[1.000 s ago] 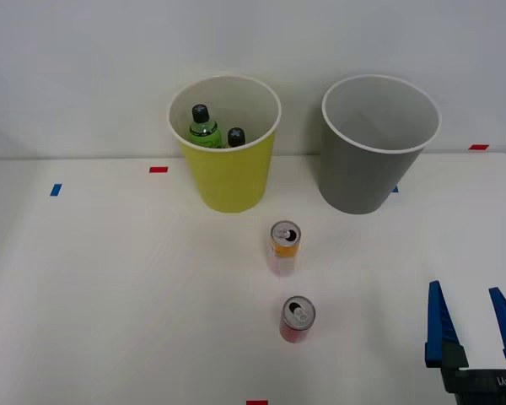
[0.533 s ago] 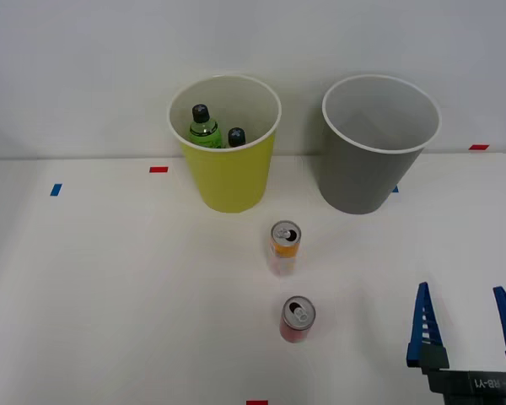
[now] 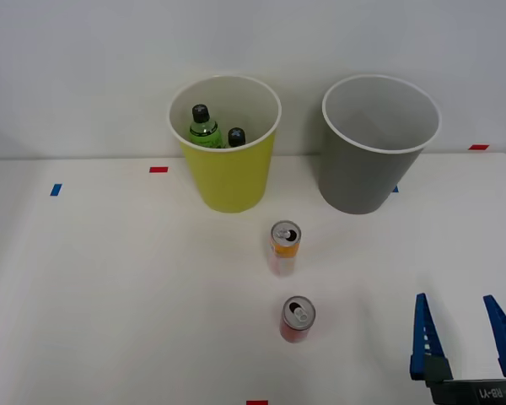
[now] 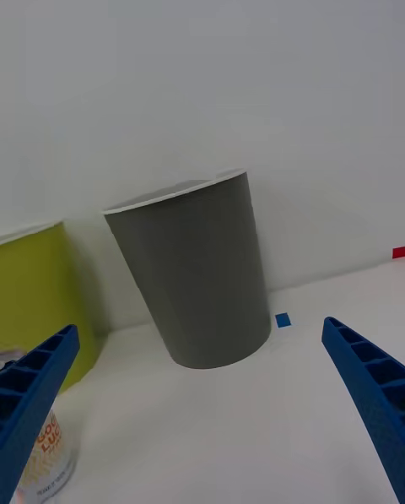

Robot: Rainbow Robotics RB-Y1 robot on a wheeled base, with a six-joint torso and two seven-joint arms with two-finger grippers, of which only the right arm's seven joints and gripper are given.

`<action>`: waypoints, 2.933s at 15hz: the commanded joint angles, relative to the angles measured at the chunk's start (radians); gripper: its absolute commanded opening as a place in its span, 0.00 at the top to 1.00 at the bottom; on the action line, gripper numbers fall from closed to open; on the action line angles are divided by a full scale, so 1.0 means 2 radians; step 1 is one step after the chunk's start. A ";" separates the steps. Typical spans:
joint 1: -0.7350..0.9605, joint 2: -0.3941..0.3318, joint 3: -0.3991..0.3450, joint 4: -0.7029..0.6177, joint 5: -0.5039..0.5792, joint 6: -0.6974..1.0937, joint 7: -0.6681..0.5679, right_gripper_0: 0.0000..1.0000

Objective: Put cans in the gray bin, plastic bottles in the light green bin

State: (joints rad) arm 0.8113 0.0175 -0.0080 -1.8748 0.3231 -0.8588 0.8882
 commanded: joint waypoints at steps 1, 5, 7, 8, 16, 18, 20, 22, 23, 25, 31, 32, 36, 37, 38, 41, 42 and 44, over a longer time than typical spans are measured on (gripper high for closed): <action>-0.001 0.000 -0.024 0.018 0.036 -0.048 -0.087 0.00; -0.002 0.000 -0.027 0.019 0.048 -0.062 0.013 0.00; -0.005 0.000 0.004 0.048 -0.022 -0.067 0.112 0.00; -0.005 0.000 0.015 0.060 -0.053 -0.076 0.161 0.00; 0.012 0.000 0.065 0.098 -0.217 -0.134 0.377 0.00; 0.013 0.000 0.050 0.097 -0.191 -0.133 0.318 0.00; 0.014 0.000 0.014 0.097 -0.132 -0.133 0.218 0.00; 0.015 0.000 0.006 0.098 -0.122 -0.131 0.205 0.00; 0.015 0.000 0.011 0.098 -0.124 -0.131 0.203 0.00; 0.015 0.000 0.019 0.098 -0.128 -0.129 0.211 0.00; 0.015 0.000 0.020 0.097 -0.102 -0.115 0.240 0.00; 0.015 0.000 0.014 0.094 -0.077 -0.106 0.245 0.00; 0.022 0.000 0.012 0.086 -0.048 -0.086 0.253 0.00; 0.024 0.000 0.012 0.086 -0.048 -0.086 0.254 0.00; 0.024 0.000 0.012 0.086 -0.048 -0.085 0.254 0.00; 0.025 0.000 0.012 0.086 -0.044 -0.085 0.254 0.00; 0.025 0.000 0.014 0.086 -0.043 -0.085 0.251 0.00; 0.025 0.000 0.014 0.086 -0.043 -0.085 0.247 0.00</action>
State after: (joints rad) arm 0.8619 0.0173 0.0194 -1.7025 0.2363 -1.0295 1.3863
